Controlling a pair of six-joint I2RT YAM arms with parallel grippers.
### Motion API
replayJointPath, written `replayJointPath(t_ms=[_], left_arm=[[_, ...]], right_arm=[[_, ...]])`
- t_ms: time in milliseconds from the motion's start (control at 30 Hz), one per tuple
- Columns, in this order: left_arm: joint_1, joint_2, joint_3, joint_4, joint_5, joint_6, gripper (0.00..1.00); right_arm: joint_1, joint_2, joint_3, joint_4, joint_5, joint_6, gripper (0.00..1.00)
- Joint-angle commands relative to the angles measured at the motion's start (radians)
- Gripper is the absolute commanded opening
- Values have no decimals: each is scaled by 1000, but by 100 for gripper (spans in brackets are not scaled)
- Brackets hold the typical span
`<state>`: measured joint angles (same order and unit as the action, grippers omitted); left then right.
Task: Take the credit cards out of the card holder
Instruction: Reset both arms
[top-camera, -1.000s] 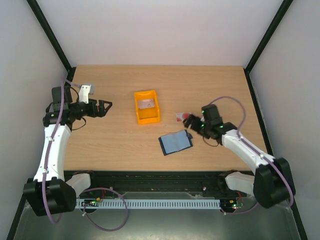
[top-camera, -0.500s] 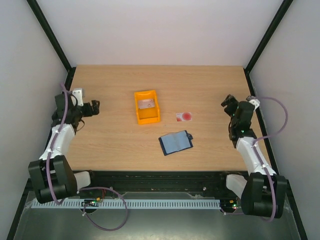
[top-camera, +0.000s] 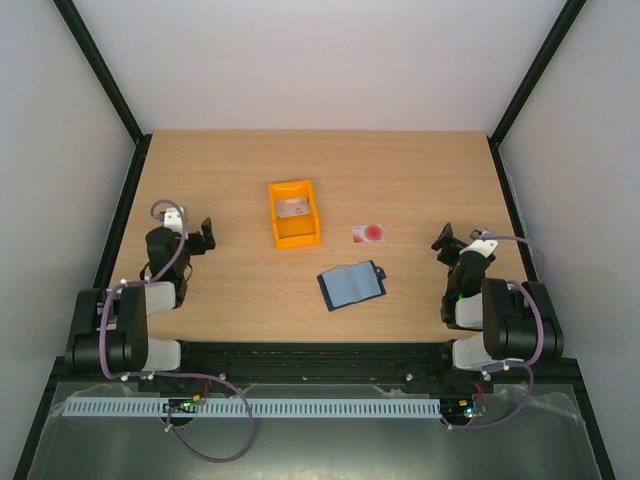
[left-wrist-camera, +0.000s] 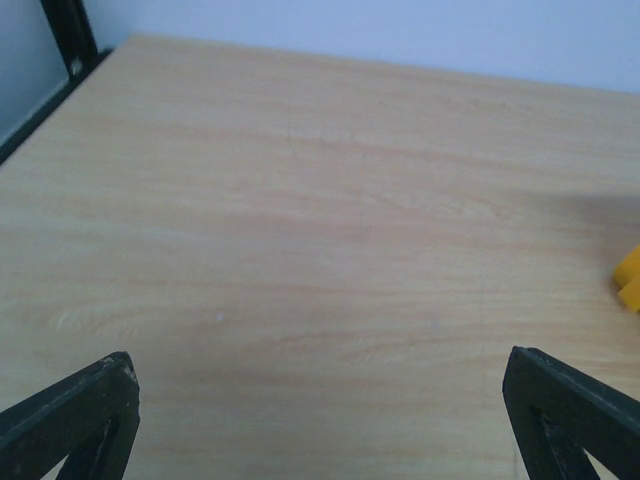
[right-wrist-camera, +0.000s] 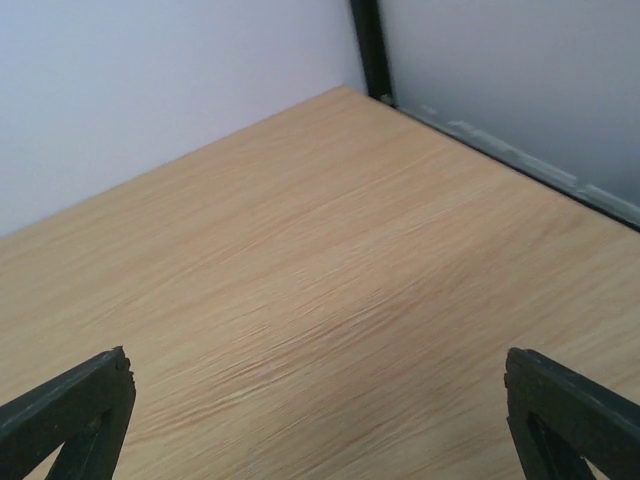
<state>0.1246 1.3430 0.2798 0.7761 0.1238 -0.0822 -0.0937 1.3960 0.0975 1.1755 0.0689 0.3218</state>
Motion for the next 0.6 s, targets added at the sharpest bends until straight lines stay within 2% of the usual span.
replayJointPath(t_ms=[0, 33, 100, 133, 167, 200, 233, 267, 333, 567], left_arm=[[-66, 55, 24, 262, -91, 32, 99], [-75, 73, 26, 286, -94, 22, 99], [-99, 156, -18, 441, -112, 43, 99], [-110, 212, -52, 577, -123, 46, 99], [-116, 198, -58, 570, -122, 52, 99], [-117, 170, -47, 493, -116, 58, 99], [-117, 190, -64, 547, -119, 59, 100], [-117, 202, -74, 610, -119, 57, 99], [-117, 180, -57, 520, -107, 64, 99], [-117, 186, -47, 511, -96, 67, 100]], right_arm=[[-4, 66, 1, 274, -141, -90, 99], [-5, 82, -3, 306, -156, -92, 99], [-4, 130, 2, 335, -201, -113, 99], [-4, 156, 8, 369, -211, -112, 99], [-4, 152, 23, 338, -224, -119, 99], [-2, 132, 47, 261, -234, -127, 99], [1, 123, 62, 215, -229, -135, 99], [5, 134, 62, 229, -225, -135, 99], [8, 140, 60, 247, -221, -136, 99], [23, 131, 72, 205, -194, -145, 99]])
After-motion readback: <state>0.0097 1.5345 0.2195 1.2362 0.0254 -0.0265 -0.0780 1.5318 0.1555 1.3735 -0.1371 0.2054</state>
